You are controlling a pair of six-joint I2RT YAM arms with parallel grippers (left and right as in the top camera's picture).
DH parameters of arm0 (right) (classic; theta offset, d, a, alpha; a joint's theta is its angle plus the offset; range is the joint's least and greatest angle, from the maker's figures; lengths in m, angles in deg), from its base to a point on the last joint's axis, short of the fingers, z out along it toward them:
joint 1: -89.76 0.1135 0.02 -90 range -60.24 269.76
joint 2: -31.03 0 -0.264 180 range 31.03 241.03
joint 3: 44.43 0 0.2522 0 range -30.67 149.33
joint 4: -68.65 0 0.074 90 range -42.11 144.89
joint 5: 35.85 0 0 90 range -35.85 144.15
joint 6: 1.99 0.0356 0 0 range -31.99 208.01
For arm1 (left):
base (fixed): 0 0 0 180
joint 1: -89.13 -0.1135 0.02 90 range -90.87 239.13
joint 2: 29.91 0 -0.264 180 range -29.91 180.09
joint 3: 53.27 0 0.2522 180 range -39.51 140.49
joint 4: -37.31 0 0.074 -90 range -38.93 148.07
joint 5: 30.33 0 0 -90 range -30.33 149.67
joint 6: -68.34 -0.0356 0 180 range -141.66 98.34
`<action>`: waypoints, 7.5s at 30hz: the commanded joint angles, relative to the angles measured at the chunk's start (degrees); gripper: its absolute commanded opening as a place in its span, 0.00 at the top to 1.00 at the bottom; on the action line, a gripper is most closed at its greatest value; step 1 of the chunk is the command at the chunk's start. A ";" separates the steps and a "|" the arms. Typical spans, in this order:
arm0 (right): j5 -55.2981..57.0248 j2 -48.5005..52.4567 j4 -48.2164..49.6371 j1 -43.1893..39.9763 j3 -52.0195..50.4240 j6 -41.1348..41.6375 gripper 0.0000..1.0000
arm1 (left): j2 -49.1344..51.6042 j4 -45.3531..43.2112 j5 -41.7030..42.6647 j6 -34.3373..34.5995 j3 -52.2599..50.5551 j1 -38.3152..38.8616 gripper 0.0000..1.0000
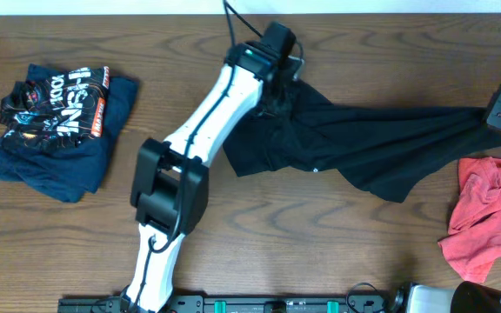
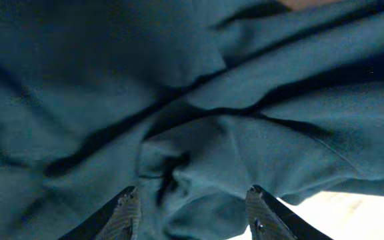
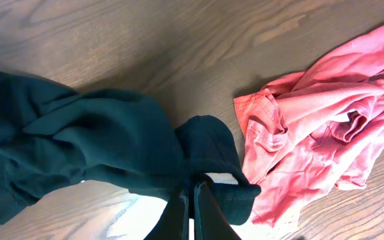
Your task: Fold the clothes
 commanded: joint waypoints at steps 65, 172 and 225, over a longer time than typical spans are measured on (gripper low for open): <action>-4.15 -7.26 13.84 -1.18 -0.13 -3.67 0.99 | -51.56 6.14 -4.31 -1.86 0.87 -15.08 0.94; -4.35 18.23 33.44 -3.02 -36.70 -2.36 0.94 | -32.74 -3.06 3.54 19.47 -46.93 -17.68 0.77; 0.44 18.23 35.12 -2.34 -50.88 2.21 0.80 | -32.74 -20.50 -16.96 27.76 -72.74 -27.69 0.51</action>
